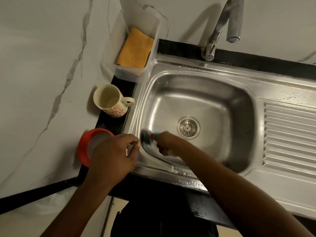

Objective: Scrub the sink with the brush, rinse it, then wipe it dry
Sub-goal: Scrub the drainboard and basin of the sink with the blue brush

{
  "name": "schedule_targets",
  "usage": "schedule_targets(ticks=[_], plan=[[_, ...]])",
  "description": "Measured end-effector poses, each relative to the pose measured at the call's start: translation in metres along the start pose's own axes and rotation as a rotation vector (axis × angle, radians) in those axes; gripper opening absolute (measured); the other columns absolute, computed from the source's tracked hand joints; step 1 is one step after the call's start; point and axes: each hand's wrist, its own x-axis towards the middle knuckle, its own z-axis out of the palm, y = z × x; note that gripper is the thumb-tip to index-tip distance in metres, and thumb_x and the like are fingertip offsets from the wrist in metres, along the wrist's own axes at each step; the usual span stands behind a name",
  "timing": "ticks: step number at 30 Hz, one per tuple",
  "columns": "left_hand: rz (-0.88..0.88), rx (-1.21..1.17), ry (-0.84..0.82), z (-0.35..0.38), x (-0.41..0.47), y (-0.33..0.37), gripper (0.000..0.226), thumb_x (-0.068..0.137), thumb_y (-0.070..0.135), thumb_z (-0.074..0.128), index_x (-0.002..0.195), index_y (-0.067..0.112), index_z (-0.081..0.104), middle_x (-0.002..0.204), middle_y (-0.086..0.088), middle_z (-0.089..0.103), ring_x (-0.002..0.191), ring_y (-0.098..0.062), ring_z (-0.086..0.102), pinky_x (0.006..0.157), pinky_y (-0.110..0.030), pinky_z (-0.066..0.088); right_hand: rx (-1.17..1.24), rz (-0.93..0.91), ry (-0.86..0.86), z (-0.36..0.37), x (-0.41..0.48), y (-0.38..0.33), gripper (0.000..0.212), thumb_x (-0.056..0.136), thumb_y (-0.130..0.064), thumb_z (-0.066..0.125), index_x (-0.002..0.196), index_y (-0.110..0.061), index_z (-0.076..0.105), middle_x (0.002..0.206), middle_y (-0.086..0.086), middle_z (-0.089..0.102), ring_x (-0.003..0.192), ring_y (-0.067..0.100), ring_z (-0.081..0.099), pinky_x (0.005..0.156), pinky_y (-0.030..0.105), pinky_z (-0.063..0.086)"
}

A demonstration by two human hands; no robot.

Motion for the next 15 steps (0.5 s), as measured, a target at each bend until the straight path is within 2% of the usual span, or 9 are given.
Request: schedule_targets(ticks=[2, 3, 6, 8, 9, 10, 12, 13, 15], plan=[[0.006, 0.015, -0.016, 0.001, 0.003, 0.000, 0.010, 0.094, 0.028, 0.073, 0.102, 0.029, 0.076, 0.080, 0.021, 0.065, 0.069, 0.000, 0.061, 0.063, -0.014, 0.046, -0.073, 0.033, -0.022, 0.000, 0.001, 0.009, 0.037, 0.102, -0.041, 0.063, 0.100, -0.005, 0.061, 0.059, 0.004, 0.039, 0.043, 0.014, 0.031, 0.046, 0.024, 0.025], [0.010, 0.006, -0.019, 0.001, 0.004, 0.001, 0.009, 0.094, 0.028, 0.073, 0.102, 0.028, 0.077, 0.080, 0.021, 0.066, 0.069, 0.001, 0.061, 0.062, -0.015, 0.047, -0.043, 0.009, -0.012, -0.006, 0.004, -0.002, 0.031, 0.103, -0.035, 0.065, 0.101, -0.004, 0.062, 0.060, 0.004, 0.038, 0.043, 0.013, 0.031, 0.046, 0.024, 0.025], [0.009, -0.033, -0.012, -0.001, 0.005, 0.003, 0.009, 0.094, 0.026, 0.073, 0.101, 0.027, 0.077, 0.083, 0.020, 0.069, 0.073, 0.000, 0.064, 0.066, -0.022, 0.055, 0.234, -0.101, 0.107, -0.034, 0.024, -0.064, 0.006, 0.100, -0.008, 0.064, 0.096, -0.003, 0.066, 0.059, 0.004, 0.040, 0.038, 0.012, 0.035, 0.042, 0.024, 0.030], [0.002, -0.042, -0.006, -0.001, 0.005, 0.003, 0.009, 0.094, 0.027, 0.072, 0.101, 0.029, 0.077, 0.086, 0.020, 0.070, 0.076, 0.000, 0.065, 0.068, -0.024, 0.057, 0.517, -0.077, 0.200, -0.044, 0.042, -0.099, 0.014, 0.101, -0.022, 0.067, 0.092, -0.014, 0.059, 0.055, 0.001, 0.038, 0.031, 0.009, 0.030, 0.035, 0.019, 0.027], [-0.008, -0.040, -0.008, -0.001, 0.005, 0.003, 0.009, 0.095, 0.028, 0.072, 0.102, 0.029, 0.077, 0.086, 0.020, 0.070, 0.077, -0.001, 0.066, 0.069, -0.025, 0.057, 0.551, -0.076, 0.249, -0.042, 0.050, -0.102, 0.019, 0.099, -0.033, 0.068, 0.097, -0.018, 0.057, 0.057, 0.000, 0.038, 0.032, 0.009, 0.029, 0.035, 0.018, 0.026], [-0.012, -0.038, -0.010, -0.002, 0.005, 0.003, 0.008, 0.095, 0.028, 0.072, 0.101, 0.030, 0.077, 0.086, 0.020, 0.070, 0.077, -0.001, 0.066, 0.069, -0.026, 0.057, 0.509, -0.068, 0.261, -0.037, 0.053, -0.097, 0.021, 0.098, -0.036, 0.069, 0.103, -0.018, 0.060, 0.061, 0.000, 0.039, 0.034, 0.009, 0.031, 0.036, 0.018, 0.027], [0.004, -0.036, -0.002, -0.002, 0.005, 0.003, 0.008, 0.094, 0.028, 0.072, 0.100, 0.031, 0.077, 0.084, 0.021, 0.069, 0.076, 0.000, 0.065, 0.068, -0.026, 0.056, 0.311, 0.001, 0.206, -0.022, 0.046, -0.060, 0.017, 0.098, -0.022, 0.067, 0.110, -0.010, 0.068, 0.068, 0.002, 0.042, 0.029, 0.010, 0.039, 0.036, 0.017, 0.031], [0.014, -0.028, -0.002, -0.003, 0.004, 0.002, 0.008, 0.094, 0.027, 0.073, 0.100, 0.031, 0.077, 0.084, 0.021, 0.069, 0.075, 0.000, 0.065, 0.067, -0.024, 0.056, 0.220, 0.071, 0.128, -0.014, 0.040, -0.034, 0.019, 0.099, -0.016, 0.065, 0.115, -0.007, 0.071, 0.067, 0.003, 0.043, 0.027, 0.010, 0.039, 0.035, 0.016, 0.031], [0.024, -0.003, -0.019, -0.002, 0.004, 0.001, 0.009, 0.093, 0.026, 0.073, 0.100, 0.029, 0.077, 0.083, 0.021, 0.068, 0.074, 0.001, 0.063, 0.066, -0.017, 0.051, 0.136, 0.210, -0.022, -0.001, 0.023, 0.004, 0.027, 0.101, -0.022, 0.064, 0.124, -0.008, 0.070, 0.057, -0.001, 0.040, 0.030, 0.008, 0.034, 0.036, 0.017, 0.028]])
